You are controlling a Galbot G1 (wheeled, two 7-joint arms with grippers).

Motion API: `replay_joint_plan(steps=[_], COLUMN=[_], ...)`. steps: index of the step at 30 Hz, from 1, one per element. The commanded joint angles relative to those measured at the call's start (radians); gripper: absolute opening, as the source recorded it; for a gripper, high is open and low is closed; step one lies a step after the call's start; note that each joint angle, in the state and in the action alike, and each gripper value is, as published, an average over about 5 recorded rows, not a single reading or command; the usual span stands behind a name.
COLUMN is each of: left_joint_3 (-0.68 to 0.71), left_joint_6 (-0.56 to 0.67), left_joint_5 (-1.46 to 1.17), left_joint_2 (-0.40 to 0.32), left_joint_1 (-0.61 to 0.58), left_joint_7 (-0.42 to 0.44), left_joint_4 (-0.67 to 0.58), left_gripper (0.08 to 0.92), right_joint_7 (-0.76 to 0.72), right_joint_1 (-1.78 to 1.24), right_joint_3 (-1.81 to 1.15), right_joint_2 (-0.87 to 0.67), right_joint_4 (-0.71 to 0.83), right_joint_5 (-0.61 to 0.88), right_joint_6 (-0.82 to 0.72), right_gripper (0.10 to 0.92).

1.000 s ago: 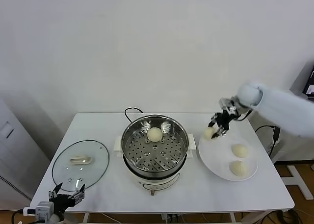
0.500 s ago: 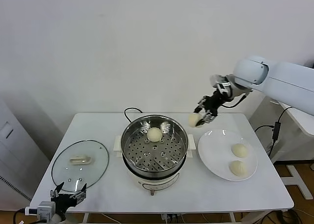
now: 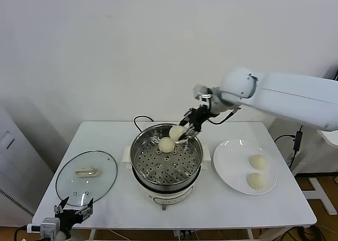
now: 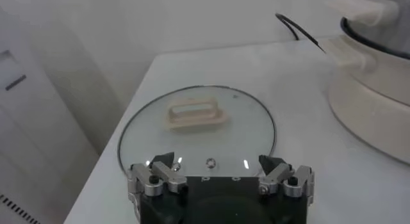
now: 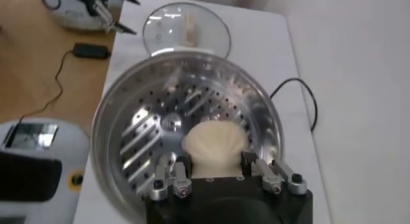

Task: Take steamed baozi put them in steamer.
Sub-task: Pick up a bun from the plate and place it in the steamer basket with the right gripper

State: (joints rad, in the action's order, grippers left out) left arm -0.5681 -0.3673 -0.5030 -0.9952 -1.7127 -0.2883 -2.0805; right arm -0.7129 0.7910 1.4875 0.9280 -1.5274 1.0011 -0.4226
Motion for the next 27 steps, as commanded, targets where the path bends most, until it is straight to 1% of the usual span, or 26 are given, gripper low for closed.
replay_joint_plan(steps=[1,13,27], left_joint_3=[-0.003,-0.011,-0.016], left_joint_6=[0.0,0.009,0.013], left_joint_5=[0.005,0.002,0.0], left_joint_2=[-0.008,-0.01,-0.011], left_joint_1=[-0.003,-0.012,-0.021], left_joint_7=[-0.001,0.0,0.0], left_joint_4=[0.002,0.008,0.009], left_gripper=[0.823,0.823,0.823], right_joint_7=[0.15,0.205,0.231], right_joint_1=[-0.129,-0.228,-0.3], right_joint_3=[-0.037,-0.061,-0.07], right_joint_2=[0.124,0.249,0.293], right_joint_4=[0.015,0.104,0.168], right_joint_5=[0.06,0.027,-0.022], right_joint_6=[-0.069,-0.086,-0.106], right_gripper=[0.475,0.475,0.475])
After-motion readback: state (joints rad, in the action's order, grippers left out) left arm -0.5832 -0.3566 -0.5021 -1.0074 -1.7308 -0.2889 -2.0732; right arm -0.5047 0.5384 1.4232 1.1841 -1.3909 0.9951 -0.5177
